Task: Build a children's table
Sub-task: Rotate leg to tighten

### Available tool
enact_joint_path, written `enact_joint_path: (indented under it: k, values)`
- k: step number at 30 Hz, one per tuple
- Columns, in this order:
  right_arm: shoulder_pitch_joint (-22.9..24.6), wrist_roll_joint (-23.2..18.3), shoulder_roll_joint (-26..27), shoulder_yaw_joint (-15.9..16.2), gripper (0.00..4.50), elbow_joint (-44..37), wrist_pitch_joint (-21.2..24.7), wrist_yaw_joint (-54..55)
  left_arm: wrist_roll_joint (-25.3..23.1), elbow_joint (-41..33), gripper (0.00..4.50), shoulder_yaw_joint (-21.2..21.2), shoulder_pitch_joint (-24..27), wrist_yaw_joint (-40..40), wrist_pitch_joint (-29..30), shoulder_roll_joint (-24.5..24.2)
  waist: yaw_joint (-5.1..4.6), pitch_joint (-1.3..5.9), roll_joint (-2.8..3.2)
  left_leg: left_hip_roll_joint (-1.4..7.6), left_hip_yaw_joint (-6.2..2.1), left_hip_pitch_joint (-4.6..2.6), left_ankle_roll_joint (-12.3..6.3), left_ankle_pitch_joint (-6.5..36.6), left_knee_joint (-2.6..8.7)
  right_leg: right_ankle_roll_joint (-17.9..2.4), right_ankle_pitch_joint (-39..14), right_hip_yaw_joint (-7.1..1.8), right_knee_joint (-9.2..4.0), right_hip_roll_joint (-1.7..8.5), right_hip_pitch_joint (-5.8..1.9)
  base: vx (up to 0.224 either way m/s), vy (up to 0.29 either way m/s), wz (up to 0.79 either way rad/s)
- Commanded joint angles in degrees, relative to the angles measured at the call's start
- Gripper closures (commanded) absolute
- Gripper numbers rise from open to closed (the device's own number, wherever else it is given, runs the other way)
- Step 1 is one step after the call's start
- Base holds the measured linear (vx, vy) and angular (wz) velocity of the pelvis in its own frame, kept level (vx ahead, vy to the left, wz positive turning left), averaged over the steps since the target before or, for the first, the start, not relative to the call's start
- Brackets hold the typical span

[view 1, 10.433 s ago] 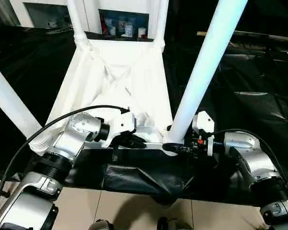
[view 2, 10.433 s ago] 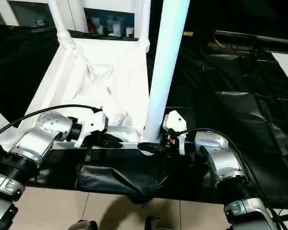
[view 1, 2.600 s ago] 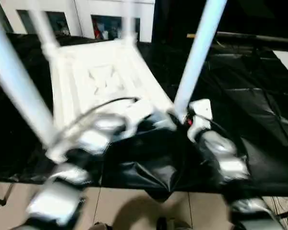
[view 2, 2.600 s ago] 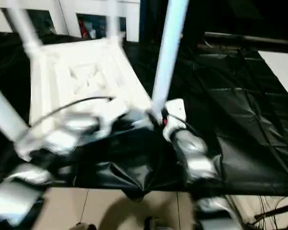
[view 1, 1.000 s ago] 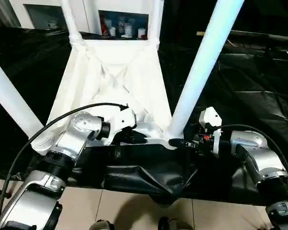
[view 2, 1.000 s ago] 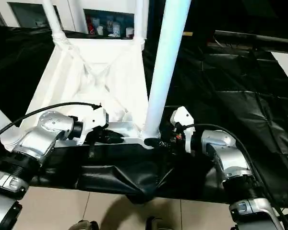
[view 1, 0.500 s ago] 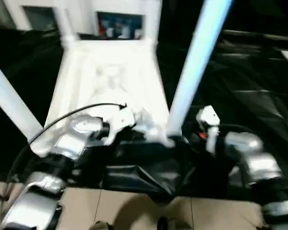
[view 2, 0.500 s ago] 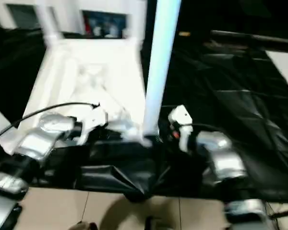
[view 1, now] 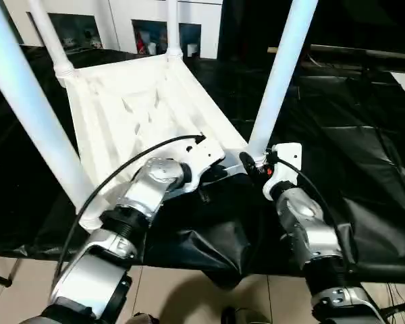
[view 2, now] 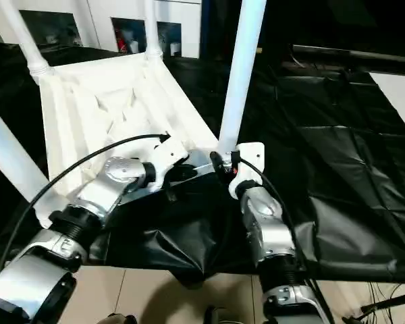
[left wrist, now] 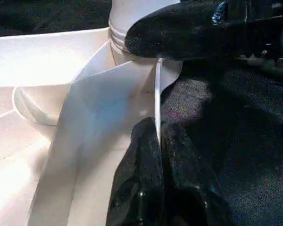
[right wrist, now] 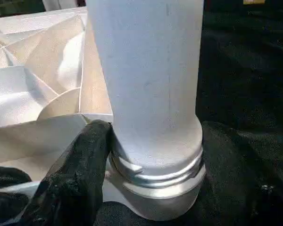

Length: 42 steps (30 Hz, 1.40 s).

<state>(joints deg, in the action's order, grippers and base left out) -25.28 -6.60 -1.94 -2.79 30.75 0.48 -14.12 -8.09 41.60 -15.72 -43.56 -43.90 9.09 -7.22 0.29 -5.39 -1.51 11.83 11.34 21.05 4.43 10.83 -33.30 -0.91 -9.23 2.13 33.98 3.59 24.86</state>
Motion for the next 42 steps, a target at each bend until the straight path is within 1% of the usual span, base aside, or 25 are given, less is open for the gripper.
enact_joint_path:
  k: [1, 2, 3, 4, 5, 6, 7, 8, 9, 10, 11, 12, 13, 14, 15, 16, 18, 19, 21, 25, 29, 32, 35, 37, 42]
  values:
    - [0.83, 0.9, 1.61, 6.28, 1.85, -0.8, -0.59, -6.48, -0.86, 2.66, 4.5, -2.16, 1.39, 0.13, 0.32, 1.11, 0.02, 3.31, -0.51, 0.69, -0.42, -0.07, -4.02, 11.7, 3.75, -9.96, -17.15, -2.19, -4.72, 3.18, -3.16, 0.0, 0.0, 0.0]
    - [2.13, -2.08, 0.61, 6.78, 1.85, -4.01, -0.57, -12.65, -0.83, 2.19, 4.5, -2.28, 1.51, -0.96, 0.69, 0.17, 0.07, 3.33, -0.64, 0.68, -0.38, -0.04, -4.35, 11.48, 3.73, -10.03, -16.94, -2.18, -4.73, 3.2, -3.25, 0.0, 0.0, 0.0]
    - [2.13, -2.08, 0.61, 6.78, 1.5, -4.01, -0.57, -12.65, -0.83, 2.19, 4.5, -2.28, 1.51, -0.96, 0.69, 0.17, 0.34, 3.38, -0.57, 0.81, -0.35, -0.19, -5.01, 11.11, 3.66, -10.26, -16.08, -2.26, -4.65, 3.26, -3.26, 0.0, 0.0, 0.0]
    - [2.97, -3.69, -1.8, 7.63, 1.29, -6.48, -1.69, -18.16, -0.37, 0.95, 4.5, -2.3, 1.97, -2.85, 1.58, -0.94, 0.32, 3.37, -0.58, 0.81, -0.32, -0.09, -5.16, 10.76, 3.67, -10.52, -15.58, -2.26, -4.58, 3.26, -3.25, 0.0, 0.0, 0.0]
    - [3.08, -4.25, -3.17, 7.77, 1.15, -7.21, -1.57, -20.14, 0.01, 0.03, 4.5, -2.23, 2.25, -3.86, 2.24, -1.46, 0.53, 3.45, -0.62, 0.83, -0.32, -0.08, -5.56, 10.39, 3.59, -10.75, -15.28, -2.19, -4.56, 3.29, -3.48, 0.0, 0.0, 0.0]
    - [2.94, -5.0, -4.69, 7.51, 1.15, -7.73, -1.17, -22.15, 0.35, -1.07, 4.5, -2.34, 2.58, -5.28, 2.82, -2.14, 0.63, 3.42, -0.61, 0.94, -0.28, -0.12, -5.73, 10.16, 3.58, -11.0, -14.77, -2.23, -4.47, 3.32, -3.41, 0.0, 0.0, 0.0]
    - [2.84, -5.54, -5.62, 7.25, 1.15, -8.03, -0.78, -23.37, 0.56, -1.78, 4.5, -2.44, 2.79, -6.18, 3.18, -2.56, 0.57, 3.5, -0.79, 0.88, -0.35, 0.28, -6.21, 9.22, 3.56, -11.48, -13.61, -2.12, -4.2, 3.28, -3.73, 0.0, 0.0, 0.0]
    - [2.76, -5.98, -6.3, 7.03, 1.04, -8.23, -0.49, -24.35, 0.63, -2.34, 4.5, -2.62, 3.0, -6.93, 3.28, -2.93, 0.61, 3.46, -0.64, 0.9, -0.32, 0.21, -6.51, 9.34, 3.51, -11.58, -13.63, -2.11, -4.24, 3.32, -3.59, 0.0, 0.0, 0.0]
    - [2.54, -6.44, -8.65, 7.26, 0.87, -8.71, 1.53, -27.32, 0.95, -3.63, 4.5, -2.96, 3.52, -8.84, 3.06, -3.91, 0.31, 3.35, -0.69, 0.89, -0.52, 0.46, -6.19, 9.38, 3.69, -11.14, -14.82, -1.99, -4.31, 3.29, -3.7, 0.0, 0.0, 0.0]
    - [2.49, -6.37, -9.65, 7.47, 0.74, -8.82, 2.1, -28.7, 1.08, -4.11, 4.5, -3.11, 3.75, -9.74, 2.91, -4.32, 0.2, 3.31, -0.78, 0.95, -0.6, 0.39, -5.92, 9.81, 3.75, -11.0, -16.06, -1.93, -4.39, 3.33, -3.75, 0.0, 0.0, 0.0]
    - [2.41, -6.02, -13.25, 8.32, 0.72, -9.14, 3.71, -33.73, 1.57, -5.87, 4.5, -3.71, 4.63, -13.1, 1.93, -5.86, 0.05, 3.39, -0.73, 0.88, -0.52, 0.37, -5.98, 9.89, 3.55, -10.87, -17.24, -2.05, -4.53, 3.29, -3.76, 0.0, 0.0, 0.0]
    - [2.41, -6.02, -13.25, 8.32, 0.72, -9.14, 3.71, -33.73, 1.57, -5.87, 4.5, -3.71, 4.63, -13.1, 1.93, -5.86, 0.12, 3.46, -0.69, 1.01, -0.55, 0.27, -6.08, 9.61, 3.52, -11.13, -16.59, -2.11, -4.49, 3.39, -3.77, 0.0, 0.0, 0.0]
    - [2.46, -5.83, -15.2, 8.8, 0.66, -9.13, 4.25, -36.78, 1.91, -6.92, 4.5, -4.1, 5.19, -15.29, 1.06, -6.78, 0.15, 3.63, -0.8, 1.0, -0.5, 0.24, -6.53, 8.43, 3.38, -11.83, -14.06, -2.15, -4.16, 3.27, -3.88, 0.0, 0.0, 0.0]
    - [2.69, -5.45, -17.84, 9.56, 0.66, -8.94, 3.81, -40.86, 2.31, -8.48, 4.5, -4.75, 6.04, -18.28, 0.54, -8.36, 0.02, 3.64, -0.81, 0.93, -0.4, 0.38, -6.9, 7.9, 3.3, -12.25, -12.67, -2.21, -4.0, 3.22, -3.82, 0.0, 0.0, 0.0]
    - [2.79, -5.39, -19.07, 9.84, 0.66, -8.81, 3.6, -42.71, 2.61, -9.35, 4.5, -5.13, 6.54, -20.07, -0.38, -9.31, 0.12, 3.67, -0.72, 1.01, -0.39, 0.34, -7.36, 7.43, 3.26, -13.27, -10.47, -2.2, -3.75, 3.24, -3.92, 0.0, 0.0, 0.0]
    - [2.83, -5.34, -20.13, 10.07, 0.66, -8.67, 3.38, -44.29, 3.02, -10.24, 4.5, -5.41, 7.04, -21.84, -0.79, -10.22, 0.1, 3.71, -0.75, 1.04, -0.38, 0.32, -7.65, 7.21, 3.2, -13.71, -9.34, -2.2, -3.65, 3.24, -3.94, 0.0, 0.0, 0.0]
    - [2.46, -4.77, -21.39, 10.4, 0.66, -7.77, 2.49, -45.96, 3.85, -12.05, 4.5, -5.75, 8.04, -24.74, -1.02, -11.91, 0.19, 3.68, -0.58, 1.21, -0.23, -0.05, -8.37, 6.6, 3.15, -15.02, -6.58, -2.26, -3.29, 3.26, -3.71, 0.0, 0.0, 0.0]
    - [2.38, -4.71, -21.54, 10.44, 0.66, -7.6, 2.34, -46.23, 4.03, -12.38, 4.5, -5.76, 8.2, -25.12, -1.03, -12.14, 0.14, 3.74, -0.62, 1.24, -0.22, -0.04, -8.5, 6.18, 3.13, -15.36, -5.75, -2.26, -3.16, 3.25, -3.75, 0.0, 0.0, 0.0]
    - [1.84, -4.91, -21.66, 10.37, 0.66, -6.99, 2.1, -47.09, 5.42, -15.04, 4.5, -5.93, 9.42, -27.95, -0.7, -13.66, 0.18, 3.53, -0.62, 1.33, -0.21, -0.17, -8.21, 6.67, 3.24, -15.9, -6.54, -2.2, -3.2, 3.3, -3.65, 0.0, 0.0, 0.0]
    - [1.47, -5.5, -21.74, 10.85, 0.66, -7.24, 2.6, -48.18, 5.96, -16.88, 4.5, -5.77, 10.29, -29.1, 0.4, -14.77, 0.52, 3.34, -0.59, 1.47, -0.08, -0.49, -7.39, 7.34, 3.39, -15.73, -7.49, -2.27, -3.25, 3.16, -3.47, 0.0, 0.0, 0.0]
    - [1.33, -5.33, -22.03, 12.09, 0.66, -6.44, 2.4, -50.41, 5.93, -17.15, 4.5, -5.45, 10.56, -29.62, 0.47, -15.44, 0.86, 3.23, -0.66, 1.38, -0.12, -0.42, -6.46, 8.39, 3.45, -14.65, -10.05, -2.32, -3.47, 3.32, -3.51, 0.0, 0.0, 0.0]
    - [1.03, -5.38, -21.91, 12.04, 0.99, -5.79, 2.36, -50.86, 6.05, -17.14, 4.5, -5.24, 10.44, -29.47, 0.6, -15.62, 0.99, 3.35, -0.77, 1.29, -0.14, -0.35, -6.34, 7.46, 3.38, -14.42, -9.13, -2.36, -3.28, 3.28, -3.63, 0.0, 0.0, 0.0]
    - [0.9, -5.08, -22.1, 12.23, 1.18, -5.5, 2.22, -51.29, 6.24, -17.34, 4.5, -5.24, 10.37, -29.49, 0.86, -15.76, 1.04, 3.42, -0.77, 1.26, -0.09, -0.37, -6.73, 6.23, 3.28, -14.9, -7.02, -2.33, -3.02, 3.19, -3.68, 0.0, 0.0, 0.0]
    - [0.87, -5.03, -22.11, 12.19, 1.42, -5.42, 2.2, -51.35, 6.25, -17.48, 4.5, -5.24, 10.4, -29.5, 0.95, -15.8, 1.06, 3.49, -0.73, 1.27, -0.08, -0.35, -7.13, 5.57, 3.22, -15.29, -5.69, -2.32, -2.88, 3.18, -3.73, 0.0, 0.0, 0.0]
    - [0.64, -5.48, -22.01, 11.74, 1.69, -5.11, 2.22, -51.67, 6.37, -17.17, 4.5, -5.04, 10.11, -29.41, 1.01, -15.78, 1.14, 3.46, -0.73, 1.28, -0.05, -0.44, -7.19, 5.97, 3.21, -15.28, -6.52, -2.29, -2.98, 3.18, -3.69, 0.0, 0.0, 0.0]
